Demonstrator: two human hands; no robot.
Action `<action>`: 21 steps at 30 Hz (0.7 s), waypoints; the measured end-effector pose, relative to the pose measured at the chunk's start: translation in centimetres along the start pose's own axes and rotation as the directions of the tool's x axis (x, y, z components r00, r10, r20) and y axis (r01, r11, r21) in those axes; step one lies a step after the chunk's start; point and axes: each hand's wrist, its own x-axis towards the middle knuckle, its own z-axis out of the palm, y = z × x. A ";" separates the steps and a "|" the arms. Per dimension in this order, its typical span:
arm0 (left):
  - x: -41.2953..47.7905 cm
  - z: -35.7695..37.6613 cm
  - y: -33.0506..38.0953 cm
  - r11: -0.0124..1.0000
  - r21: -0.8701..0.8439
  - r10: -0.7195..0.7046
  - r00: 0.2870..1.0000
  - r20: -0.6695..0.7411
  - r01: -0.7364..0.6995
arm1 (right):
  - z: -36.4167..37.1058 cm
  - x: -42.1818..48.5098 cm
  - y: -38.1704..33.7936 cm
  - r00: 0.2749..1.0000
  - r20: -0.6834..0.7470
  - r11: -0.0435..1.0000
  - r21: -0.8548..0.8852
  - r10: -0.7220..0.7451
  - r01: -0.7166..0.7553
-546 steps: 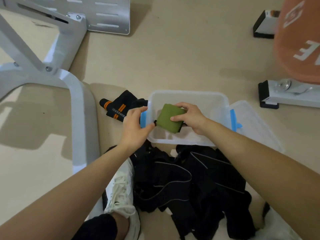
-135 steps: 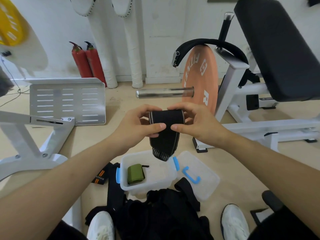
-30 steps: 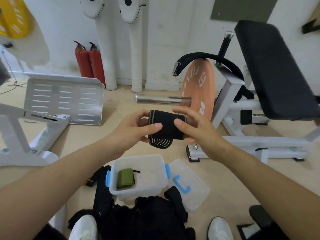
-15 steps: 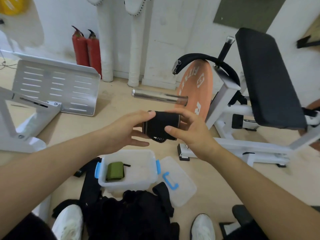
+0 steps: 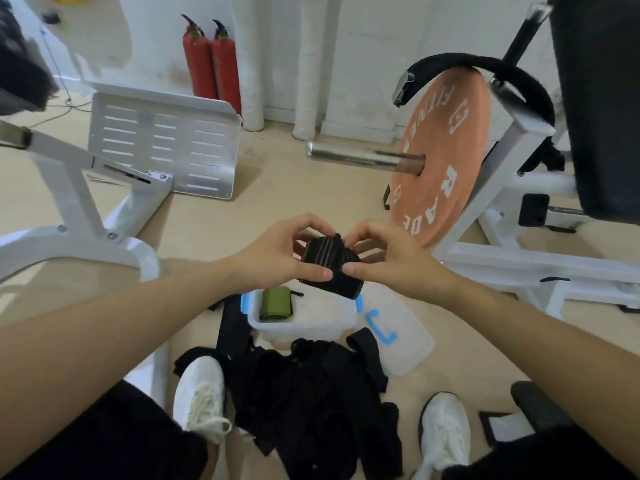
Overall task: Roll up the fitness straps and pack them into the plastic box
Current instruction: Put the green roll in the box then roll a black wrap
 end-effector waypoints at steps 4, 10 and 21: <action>0.3 -0.9 -2.2 0.997 0.072 -0.011 0.999 0.030 0.009 | 2.2 2.0 1.5 0.997 0.076 0.994 -0.112 -0.005 0.014; 2.9 -1.0 -7.3 0.995 0.051 -0.087 0.996 -0.031 0.089 | 5.6 5.8 6.5 0.986 0.127 0.977 0.169 0.109 -0.130; 8.2 1.8 -21.5 0.964 -0.122 -0.251 0.962 -0.104 0.238 | 12.5 10.6 20.3 0.848 0.222 0.753 0.391 0.482 -0.530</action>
